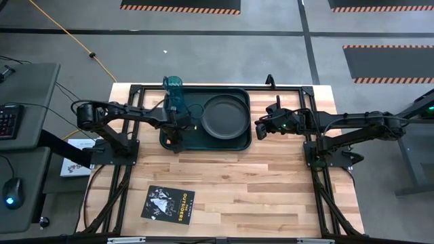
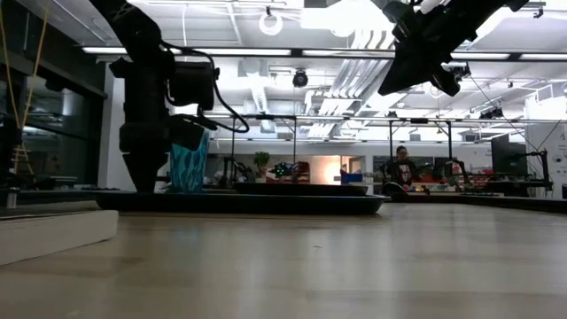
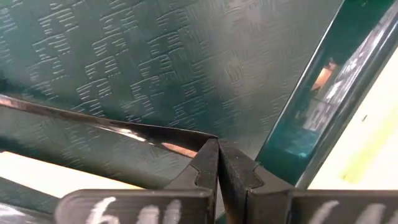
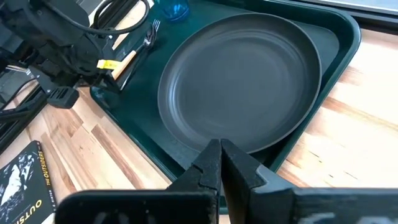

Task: Pick and place plate/cup/fork/spoon on tray
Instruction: Put the black spoon on the dark green tray to the right side of the light orange fork, then return to Home Position

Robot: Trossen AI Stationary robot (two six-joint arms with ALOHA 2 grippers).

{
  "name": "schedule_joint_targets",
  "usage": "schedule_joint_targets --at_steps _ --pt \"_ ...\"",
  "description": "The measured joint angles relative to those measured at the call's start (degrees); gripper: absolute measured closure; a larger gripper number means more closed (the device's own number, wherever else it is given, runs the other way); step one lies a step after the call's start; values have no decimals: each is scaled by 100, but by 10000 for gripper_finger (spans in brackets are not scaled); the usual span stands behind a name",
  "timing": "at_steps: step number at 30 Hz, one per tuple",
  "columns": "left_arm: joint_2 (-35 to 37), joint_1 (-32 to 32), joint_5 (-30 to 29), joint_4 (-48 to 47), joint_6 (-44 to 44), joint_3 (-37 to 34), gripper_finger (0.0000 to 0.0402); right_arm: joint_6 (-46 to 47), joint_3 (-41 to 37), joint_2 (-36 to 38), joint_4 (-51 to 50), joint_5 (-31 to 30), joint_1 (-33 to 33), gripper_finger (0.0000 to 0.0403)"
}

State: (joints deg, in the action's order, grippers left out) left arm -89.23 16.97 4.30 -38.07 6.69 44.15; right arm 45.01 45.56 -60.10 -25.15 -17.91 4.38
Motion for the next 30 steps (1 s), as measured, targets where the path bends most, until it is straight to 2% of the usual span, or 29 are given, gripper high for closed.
schedule_joint_targets --at_steps 22,26,30 --pt "352 -20 2 -327 113 -16 401 4 0 0 7 4 0 403" --pt "690 -11 -49 -478 25 143 401 4 0 0 17 4 0 403" --pt "1467 41 -61 -320 54 359 401 2 0 0 19 4 0 403"
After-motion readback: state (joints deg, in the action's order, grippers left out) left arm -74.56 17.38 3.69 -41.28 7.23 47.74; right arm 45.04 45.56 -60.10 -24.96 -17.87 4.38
